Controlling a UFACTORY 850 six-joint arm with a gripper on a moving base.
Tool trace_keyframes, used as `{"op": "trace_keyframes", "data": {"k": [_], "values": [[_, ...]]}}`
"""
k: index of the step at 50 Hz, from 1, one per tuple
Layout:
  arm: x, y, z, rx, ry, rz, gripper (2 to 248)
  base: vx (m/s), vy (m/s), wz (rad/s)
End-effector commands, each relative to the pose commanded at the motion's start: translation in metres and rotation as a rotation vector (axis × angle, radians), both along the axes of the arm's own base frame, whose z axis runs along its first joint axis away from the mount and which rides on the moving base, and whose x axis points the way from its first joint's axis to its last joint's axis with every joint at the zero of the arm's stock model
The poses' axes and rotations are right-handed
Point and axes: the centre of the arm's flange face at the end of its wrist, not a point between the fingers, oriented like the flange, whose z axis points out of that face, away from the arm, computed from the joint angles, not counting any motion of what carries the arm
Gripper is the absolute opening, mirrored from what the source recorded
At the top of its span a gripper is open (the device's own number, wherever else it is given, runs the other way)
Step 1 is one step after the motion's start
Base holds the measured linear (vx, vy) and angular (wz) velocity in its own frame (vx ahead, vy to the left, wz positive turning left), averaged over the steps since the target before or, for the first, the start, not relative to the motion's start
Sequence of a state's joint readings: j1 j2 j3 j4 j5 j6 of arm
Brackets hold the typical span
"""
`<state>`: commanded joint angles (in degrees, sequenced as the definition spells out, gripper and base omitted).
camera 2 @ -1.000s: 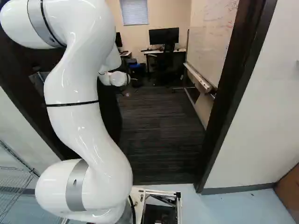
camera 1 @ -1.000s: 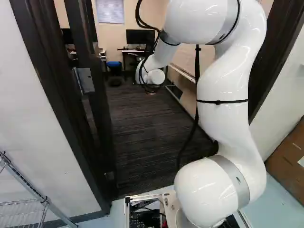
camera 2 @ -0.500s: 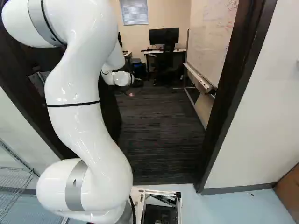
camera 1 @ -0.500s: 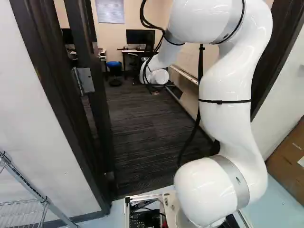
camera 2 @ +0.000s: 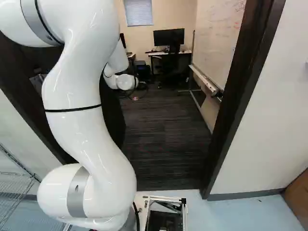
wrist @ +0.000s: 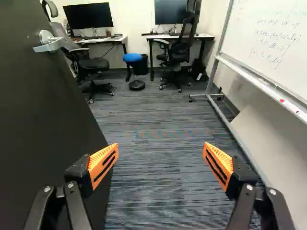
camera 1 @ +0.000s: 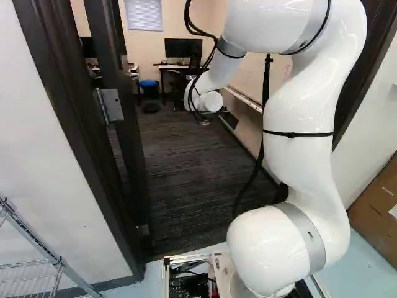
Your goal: Open the door and move inside
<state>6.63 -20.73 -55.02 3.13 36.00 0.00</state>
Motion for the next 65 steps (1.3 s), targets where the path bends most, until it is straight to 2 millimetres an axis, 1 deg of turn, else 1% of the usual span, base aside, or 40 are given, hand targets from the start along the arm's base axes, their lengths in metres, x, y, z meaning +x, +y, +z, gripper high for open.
{"op": "trace_keyframes", "data": {"k": [16,32,47,65], "values": [[-0.026,-0.009,0.000,-0.004,-0.001,-0.007,247,0.000,0.000,0.000],[-0.063,-0.020,-0.002,-0.008,-0.003,-0.016,247,0.000,0.000,0.000],[-0.108,-0.032,-0.007,-0.013,-0.006,-0.027,247,0.000,0.000,0.000],[-0.171,-0.045,-0.019,-0.019,-0.009,-0.041,247,0.000,0.000,0.000]]}}
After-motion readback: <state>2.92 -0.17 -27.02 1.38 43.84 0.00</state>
